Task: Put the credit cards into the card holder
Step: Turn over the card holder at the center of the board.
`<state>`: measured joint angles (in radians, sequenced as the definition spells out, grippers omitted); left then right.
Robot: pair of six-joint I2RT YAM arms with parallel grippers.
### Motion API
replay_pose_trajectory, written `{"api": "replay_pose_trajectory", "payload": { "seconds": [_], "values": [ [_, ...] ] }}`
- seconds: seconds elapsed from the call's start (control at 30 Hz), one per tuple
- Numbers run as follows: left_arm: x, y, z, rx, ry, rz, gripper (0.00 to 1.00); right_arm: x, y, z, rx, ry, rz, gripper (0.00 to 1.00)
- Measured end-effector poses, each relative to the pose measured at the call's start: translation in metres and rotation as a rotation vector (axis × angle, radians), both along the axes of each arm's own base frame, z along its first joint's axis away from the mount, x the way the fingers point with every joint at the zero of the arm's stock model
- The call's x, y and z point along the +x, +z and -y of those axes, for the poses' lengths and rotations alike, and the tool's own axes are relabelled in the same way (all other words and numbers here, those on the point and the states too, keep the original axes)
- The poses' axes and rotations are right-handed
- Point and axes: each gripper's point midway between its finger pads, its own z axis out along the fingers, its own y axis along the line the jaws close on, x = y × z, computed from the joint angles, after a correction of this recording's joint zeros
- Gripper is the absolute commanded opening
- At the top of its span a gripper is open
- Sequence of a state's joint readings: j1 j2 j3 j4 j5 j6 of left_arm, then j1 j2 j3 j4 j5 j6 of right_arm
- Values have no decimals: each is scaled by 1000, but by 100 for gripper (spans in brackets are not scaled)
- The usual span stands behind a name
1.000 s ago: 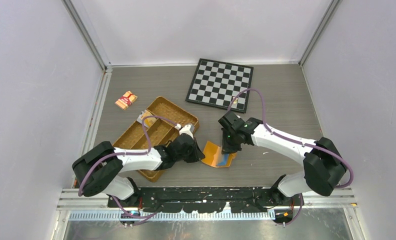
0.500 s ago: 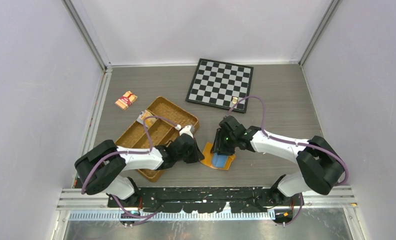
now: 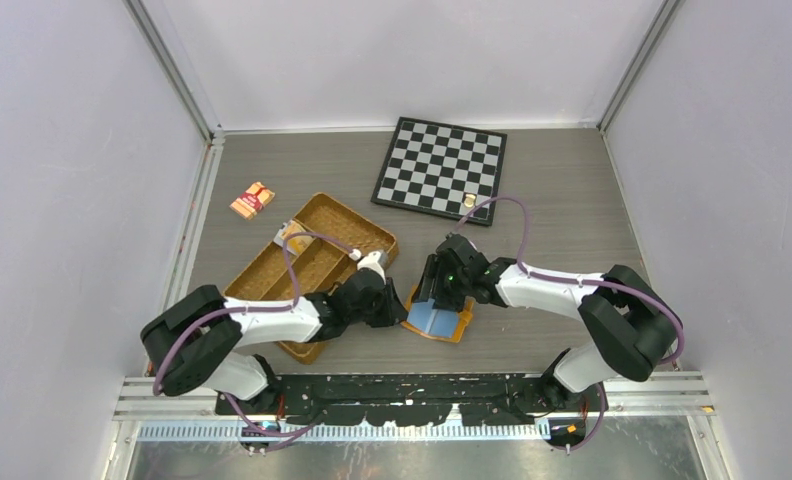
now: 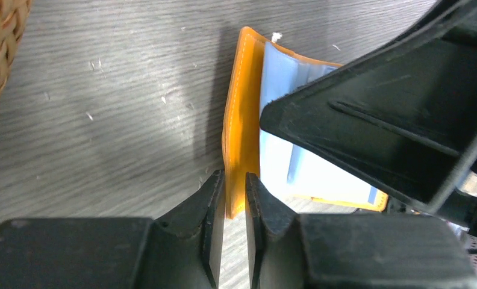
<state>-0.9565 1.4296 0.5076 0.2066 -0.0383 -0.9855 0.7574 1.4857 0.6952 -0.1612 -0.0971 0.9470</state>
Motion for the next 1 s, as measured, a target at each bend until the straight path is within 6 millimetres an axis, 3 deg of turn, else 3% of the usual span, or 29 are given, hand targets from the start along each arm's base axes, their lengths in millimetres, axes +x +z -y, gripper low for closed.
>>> {"api": "replay_pose_trajectory", "payload": {
  "seconds": [0.37, 0.47, 0.67, 0.8, 1.0],
  "values": [
    [-8, 51, -14, -64, -25, 98, 45, 2, 0, 0, -5, -7, 8, 64],
    [-6, 60, -16, -73, -20, 130, 46, 2, 0, 0, -7, -6, 9, 64],
    [-4, 38, -13, -2, -42, 95, 45, 2, 0, 0, -8, -6, 11, 65],
    [-6, 18, -8, 48, -61, 59, 40, 2, 0, 0, -14, -9, 15, 65],
    [-6, 6, -1, 59, -85, 45, 21, 3, 0, 1, -18, -12, 19, 65]
  ]
}}
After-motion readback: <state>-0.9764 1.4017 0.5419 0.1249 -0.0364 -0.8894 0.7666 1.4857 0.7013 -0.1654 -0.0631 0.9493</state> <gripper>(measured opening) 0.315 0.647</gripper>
